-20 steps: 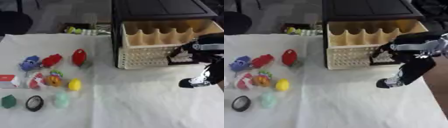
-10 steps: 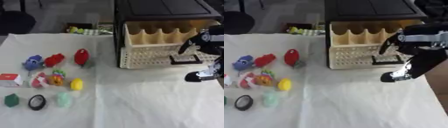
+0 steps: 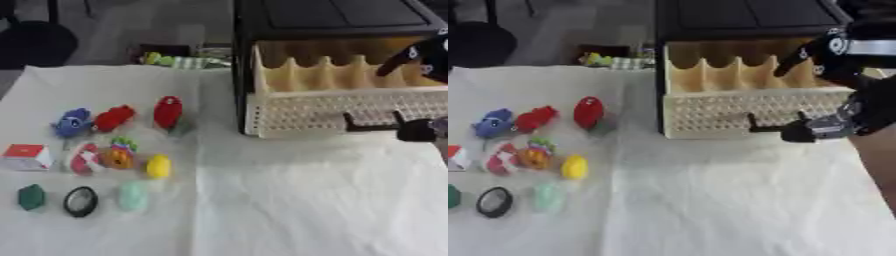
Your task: Pick up objects from table and place into drawer.
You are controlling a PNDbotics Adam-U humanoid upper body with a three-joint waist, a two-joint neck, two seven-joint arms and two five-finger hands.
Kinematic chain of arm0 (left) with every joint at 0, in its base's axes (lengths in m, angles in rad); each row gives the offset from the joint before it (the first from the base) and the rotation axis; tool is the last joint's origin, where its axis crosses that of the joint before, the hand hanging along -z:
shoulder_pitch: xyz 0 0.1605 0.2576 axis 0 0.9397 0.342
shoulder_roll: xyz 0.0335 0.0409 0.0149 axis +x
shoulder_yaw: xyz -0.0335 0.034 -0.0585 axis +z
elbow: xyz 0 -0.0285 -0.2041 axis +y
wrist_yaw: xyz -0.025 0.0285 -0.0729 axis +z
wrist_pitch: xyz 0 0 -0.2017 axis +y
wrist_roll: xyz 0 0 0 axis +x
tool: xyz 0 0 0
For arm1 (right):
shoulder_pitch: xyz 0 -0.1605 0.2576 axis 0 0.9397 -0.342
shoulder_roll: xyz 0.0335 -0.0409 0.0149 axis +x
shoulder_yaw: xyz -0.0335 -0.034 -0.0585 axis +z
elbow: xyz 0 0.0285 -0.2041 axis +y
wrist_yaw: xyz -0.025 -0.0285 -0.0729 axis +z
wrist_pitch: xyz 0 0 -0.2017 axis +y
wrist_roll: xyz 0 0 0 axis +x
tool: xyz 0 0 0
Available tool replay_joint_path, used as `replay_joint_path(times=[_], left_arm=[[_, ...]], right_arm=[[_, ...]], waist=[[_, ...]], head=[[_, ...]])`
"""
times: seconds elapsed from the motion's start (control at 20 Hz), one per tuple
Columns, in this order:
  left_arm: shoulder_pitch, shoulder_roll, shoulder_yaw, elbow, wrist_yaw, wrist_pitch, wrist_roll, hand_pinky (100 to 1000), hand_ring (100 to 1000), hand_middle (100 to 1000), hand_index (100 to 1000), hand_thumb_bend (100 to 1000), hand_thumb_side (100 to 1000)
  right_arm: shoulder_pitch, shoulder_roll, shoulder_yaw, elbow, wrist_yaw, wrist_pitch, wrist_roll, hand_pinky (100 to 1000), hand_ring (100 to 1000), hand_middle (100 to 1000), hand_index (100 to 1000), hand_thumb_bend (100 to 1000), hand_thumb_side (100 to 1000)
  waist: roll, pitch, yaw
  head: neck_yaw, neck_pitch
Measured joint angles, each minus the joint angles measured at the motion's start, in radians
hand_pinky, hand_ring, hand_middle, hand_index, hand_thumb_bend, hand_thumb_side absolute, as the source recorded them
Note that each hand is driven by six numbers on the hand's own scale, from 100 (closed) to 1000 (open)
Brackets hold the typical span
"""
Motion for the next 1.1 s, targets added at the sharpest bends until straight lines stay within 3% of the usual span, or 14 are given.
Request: replay_joint_path(times=[0.3,0.45,0.6,0.8,1.1], left_arm=[[0.0,0.0,0.001,0.0,-0.003,-0.001,0.003,360,580,649,812,100,942],[0.0,0.0,0.004,0.0,-0.005,-0.002,0.007,360,580,649,813,100,937],[-0.001,0.003,0.008,0.0,-0.009,-0.004,0.013,359,579,648,813,100,923],[-0.024,0.039,0.012,0.0,-0.028,0.006,0.022,346,575,630,810,100,846],[-0.066,0.153,0.012,0.0,-0.128,0.088,-0.001,326,574,629,794,100,719]], right_arm=[[-0.005,0.023,-0.053,0.0,-0.019,0.001,-0.064,122,152,130,855,600,734],[-0.012,0.043,-0.088,0.0,-0.036,0.008,-0.134,127,154,131,849,571,802],[-0.018,0.069,-0.125,0.0,-0.06,0.008,-0.252,151,173,147,842,545,851],[-0.018,0.107,-0.158,0.0,-0.101,0.0,-0.47,227,252,213,830,542,909],[-0.015,0.15,-0.163,0.0,-0.125,-0.027,-0.734,320,363,335,810,525,969]], waist=[[0.004,0.0,-0.005],[0.009,0.0,-0.006],[0.014,0.0,-0.007],[0.021,0.0,-0.008],[0.029,-0.001,-0.006]], head=[[0.004,0.0],[0.008,0.003],[0.009,0.01],[0.016,0.019],[0.023,0.032]])
